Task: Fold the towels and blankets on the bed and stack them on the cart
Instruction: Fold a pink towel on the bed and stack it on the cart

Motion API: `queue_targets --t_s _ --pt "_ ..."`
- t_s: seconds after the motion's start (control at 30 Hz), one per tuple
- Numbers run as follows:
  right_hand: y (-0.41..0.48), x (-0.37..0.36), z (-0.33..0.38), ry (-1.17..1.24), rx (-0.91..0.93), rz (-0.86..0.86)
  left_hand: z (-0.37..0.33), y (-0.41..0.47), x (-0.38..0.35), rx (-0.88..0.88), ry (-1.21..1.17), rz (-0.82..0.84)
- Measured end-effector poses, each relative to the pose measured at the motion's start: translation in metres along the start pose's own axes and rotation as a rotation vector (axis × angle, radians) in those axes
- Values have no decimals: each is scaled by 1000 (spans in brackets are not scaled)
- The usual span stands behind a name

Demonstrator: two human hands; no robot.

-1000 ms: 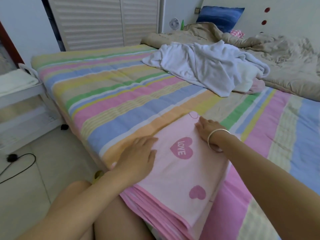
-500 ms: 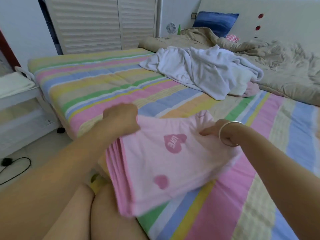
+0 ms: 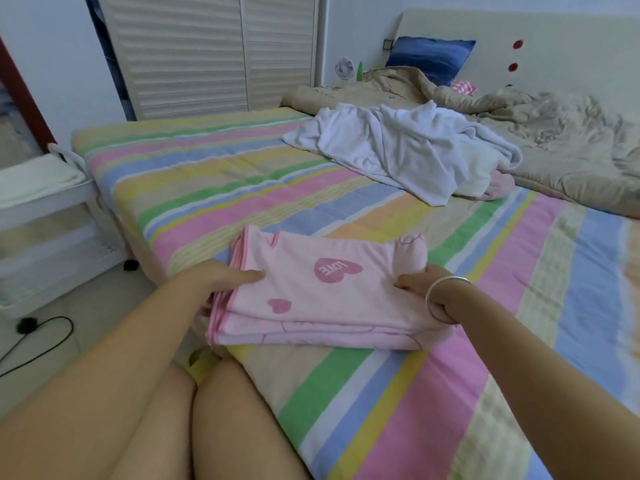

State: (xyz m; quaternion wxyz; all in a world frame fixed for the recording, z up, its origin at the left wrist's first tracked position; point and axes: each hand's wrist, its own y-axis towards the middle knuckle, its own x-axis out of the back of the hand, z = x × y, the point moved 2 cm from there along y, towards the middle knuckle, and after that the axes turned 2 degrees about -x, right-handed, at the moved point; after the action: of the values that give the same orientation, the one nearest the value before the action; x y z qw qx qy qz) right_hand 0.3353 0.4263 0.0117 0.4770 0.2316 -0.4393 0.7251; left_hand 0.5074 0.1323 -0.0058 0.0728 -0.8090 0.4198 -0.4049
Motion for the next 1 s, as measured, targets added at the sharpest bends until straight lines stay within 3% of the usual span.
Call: queue_targets --t_s 0.1,0.23,0.4,0.5,0.63,0.93,1.0 --pt "-8 1 24 -85 59 -37 8 -7 -2 0 -155 143" --pt "-31 -5 79 -171 243 -63 7 -21 -1 -43 -566 229" --pt "-62 -52 186 -367 538 -31 5 -11 42 -124 -865 141" --pt "-68 -107 255 -361 734 9 24 13 82 -126 -1034 62" --pt "-68 -187 349 -287 953 68 68 64 152 -150 -1125 -183" --pt "-60 -327 489 -260 1085 237 162 130 280 -205 -988 -600" --pt "-66 -346 514 -287 1132 262 176 137 298 -168 -1071 -635"
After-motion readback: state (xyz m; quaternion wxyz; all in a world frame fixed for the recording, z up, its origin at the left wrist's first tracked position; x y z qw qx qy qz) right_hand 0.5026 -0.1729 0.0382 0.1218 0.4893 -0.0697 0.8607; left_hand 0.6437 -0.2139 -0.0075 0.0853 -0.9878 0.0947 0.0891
